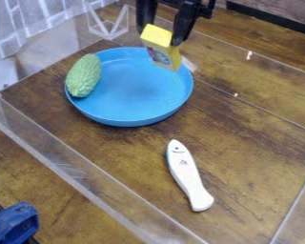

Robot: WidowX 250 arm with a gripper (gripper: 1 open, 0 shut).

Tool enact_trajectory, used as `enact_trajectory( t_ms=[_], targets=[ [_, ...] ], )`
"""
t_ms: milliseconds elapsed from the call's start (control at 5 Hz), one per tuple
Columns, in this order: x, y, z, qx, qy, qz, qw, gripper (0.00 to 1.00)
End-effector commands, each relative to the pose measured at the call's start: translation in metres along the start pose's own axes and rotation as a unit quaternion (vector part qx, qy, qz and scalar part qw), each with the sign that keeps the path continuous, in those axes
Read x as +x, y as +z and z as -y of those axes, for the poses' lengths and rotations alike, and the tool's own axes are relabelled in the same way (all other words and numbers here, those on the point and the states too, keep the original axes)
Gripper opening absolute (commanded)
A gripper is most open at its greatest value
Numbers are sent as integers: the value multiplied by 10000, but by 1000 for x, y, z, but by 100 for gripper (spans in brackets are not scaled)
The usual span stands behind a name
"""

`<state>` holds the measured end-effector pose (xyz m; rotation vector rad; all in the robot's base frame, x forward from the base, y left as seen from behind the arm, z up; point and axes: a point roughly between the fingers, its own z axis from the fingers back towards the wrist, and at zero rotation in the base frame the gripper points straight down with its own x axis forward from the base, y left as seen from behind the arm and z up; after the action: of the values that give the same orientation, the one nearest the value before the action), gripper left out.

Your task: Put the yellow brick in the blue tray

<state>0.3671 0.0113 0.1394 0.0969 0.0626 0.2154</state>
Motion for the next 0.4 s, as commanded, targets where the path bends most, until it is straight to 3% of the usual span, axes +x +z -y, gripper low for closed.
enact_trajectory(
  t_ms=[0,200],
  targets=[
    [-7,30,-2,-90,-128,479,9987,0],
    [-9,27,-4,-84,-254,493,9984,0]
  ],
)
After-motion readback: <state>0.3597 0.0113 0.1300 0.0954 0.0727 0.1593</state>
